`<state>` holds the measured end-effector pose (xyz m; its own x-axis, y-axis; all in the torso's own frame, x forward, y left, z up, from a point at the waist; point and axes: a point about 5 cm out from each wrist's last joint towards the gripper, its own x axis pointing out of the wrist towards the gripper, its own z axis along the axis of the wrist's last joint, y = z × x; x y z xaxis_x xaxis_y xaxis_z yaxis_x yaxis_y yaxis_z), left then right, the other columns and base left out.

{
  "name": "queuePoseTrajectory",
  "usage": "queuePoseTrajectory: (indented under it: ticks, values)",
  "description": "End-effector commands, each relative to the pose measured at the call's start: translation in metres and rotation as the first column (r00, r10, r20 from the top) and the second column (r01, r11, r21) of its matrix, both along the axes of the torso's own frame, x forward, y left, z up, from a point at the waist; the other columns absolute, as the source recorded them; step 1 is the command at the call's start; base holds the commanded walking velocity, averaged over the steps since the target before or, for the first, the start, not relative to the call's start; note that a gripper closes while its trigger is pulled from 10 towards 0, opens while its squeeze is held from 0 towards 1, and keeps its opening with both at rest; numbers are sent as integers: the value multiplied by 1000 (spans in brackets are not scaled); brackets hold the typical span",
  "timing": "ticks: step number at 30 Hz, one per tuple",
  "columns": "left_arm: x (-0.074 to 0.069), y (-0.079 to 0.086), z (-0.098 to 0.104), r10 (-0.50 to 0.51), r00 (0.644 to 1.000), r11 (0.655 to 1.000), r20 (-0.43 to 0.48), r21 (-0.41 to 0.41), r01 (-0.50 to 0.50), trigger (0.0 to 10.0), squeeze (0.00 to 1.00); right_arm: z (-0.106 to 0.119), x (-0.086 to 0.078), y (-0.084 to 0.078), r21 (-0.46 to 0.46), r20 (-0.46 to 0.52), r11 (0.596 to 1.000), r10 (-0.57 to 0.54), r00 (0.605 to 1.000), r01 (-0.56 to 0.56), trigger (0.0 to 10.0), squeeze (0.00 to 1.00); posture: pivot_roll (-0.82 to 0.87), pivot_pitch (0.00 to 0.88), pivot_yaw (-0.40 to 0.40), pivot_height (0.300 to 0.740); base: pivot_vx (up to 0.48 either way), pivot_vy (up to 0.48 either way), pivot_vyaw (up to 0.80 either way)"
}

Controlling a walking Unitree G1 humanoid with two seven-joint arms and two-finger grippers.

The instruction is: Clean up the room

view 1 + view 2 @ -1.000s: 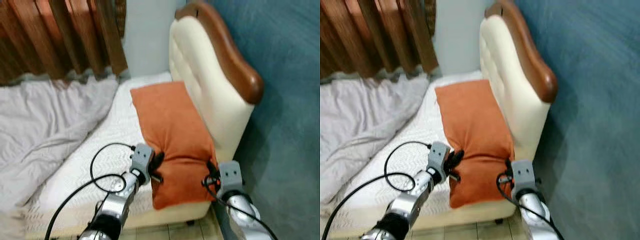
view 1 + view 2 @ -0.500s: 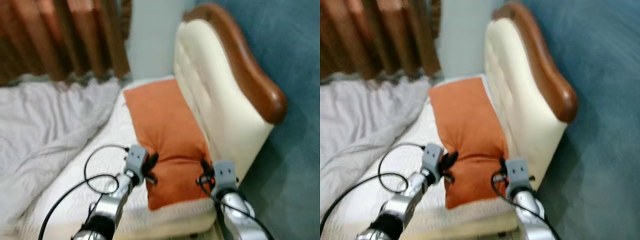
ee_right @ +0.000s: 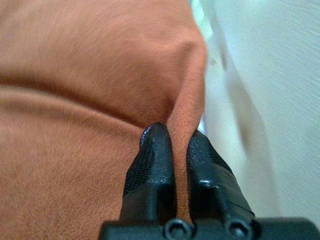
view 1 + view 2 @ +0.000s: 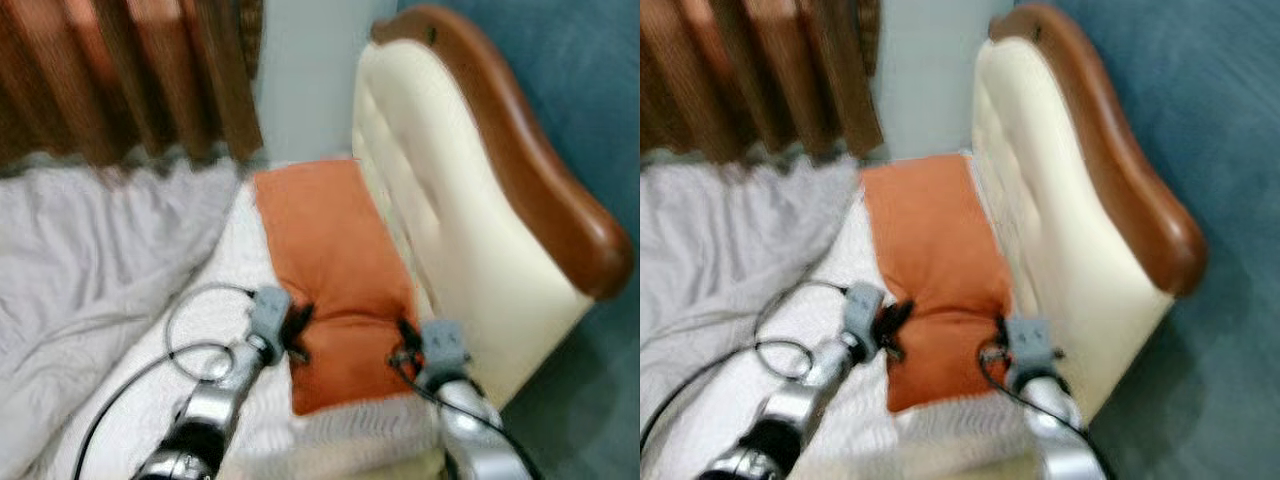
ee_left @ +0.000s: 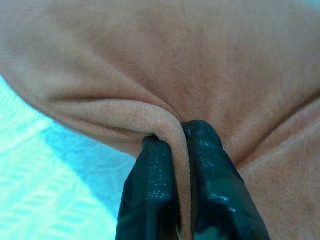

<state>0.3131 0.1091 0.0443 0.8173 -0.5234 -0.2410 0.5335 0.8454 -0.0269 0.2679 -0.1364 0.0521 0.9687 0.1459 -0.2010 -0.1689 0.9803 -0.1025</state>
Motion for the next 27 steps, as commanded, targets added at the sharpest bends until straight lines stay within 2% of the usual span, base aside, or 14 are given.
queuePoseTrajectory:
  ticks: [1, 6, 9, 10, 11, 12, 15, 17, 19, 22, 24, 27]
  values:
    - [10, -5, 13, -43, 998, 999, 48, 15, 43, 10000, 0, 9, 10, -15, -32, 38, 997, -65, 997, 66, 0, 0, -127, 85, 33, 740, 446, 0, 0]
    - [8, -4, 14, -100, 993, 994, 66, 37, 98, 10000, 0, 12, 10, -12, -49, 59, 996, -72, 996, 75, 0, 0, -124, 150, 35, 740, 473, 0, 0]
    - [14, -10, 16, -166, 984, 983, 56, 93, 161, 10000, 0, 6, 13, -13, -79, 53, 983, -159, 986, 163, 0, 0, -124, 246, 60, 740, 0, 0, 0]
    - [14, -10, 16, -166, 984, 983, 56, 93, 161, 10000, 0, 6, 13, -13, -79, 53, 983, -159, 986, 163, 0, 0, -124, 246, 60, 740, 0, 0, 0]
    - [19, -12, 20, -193, 980, 976, 44, 109, 187, 10000, 0, 1, 12, -17, -90, 29, 967, -235, 972, 237, 0, 0, -126, 291, 79, 740, 0, 0, 0]
    - [21, -13, 22, -202, 978, 973, 44, 123, 196, 10000, 0, 0, 12, -18, -93, 24, 960, -261, 965, 262, 0, 0, -130, 322, 90, 740, 0, 0, 0]
    - [25, -16, 25, -218, 975, 969, 31, 128, 213, 10000, 0, -5, 14, -23, -80, 1, 945, -317, 948, 316, 0, 0, -133, 343, 102, 740, 0, 0, 0]
    - [28, -18, 29, -228, 973, 965, 29, 142, 222, 10000, 0, -6, 14, -33, -122, 12, 914, -389, 921, 387, 0, 0, -151, 405, 130, 740, 0, 0, 0]
    - [29, -19, 30, -233, 972, 963, 34, 150, 225, 10000, 0, -5, 13, -37, -146, 27, 899, -415, 910, 414, 0, 0, -157, 415, 132, 740, 0, 0, 0]
    - [29, -33, 30, -271, 962, 952, 35, 156, 263, 10000, 0, 0, 7, -57, -276, 107, 820, -492, 864, 501, 0, 0, -194, 455, 147, 740, 0, 0, 0]
    - [29, -45, 35, -302, 952, 946, 52, 139, 292, 10000, 0, 6, 3, -69, -331, 169, 777, -510, 843, 536, 0, 0, -208, 469, 151, 740, 0, 0, 0]
    - [30, -53, 40, -328, 942, 938, 77, 146, 314, 10000, 0, 12, -1, -75, -352, 220, 750, -515, 828, 560, 0, 0, -216, 480, 154, 740, 0, 0, 0]
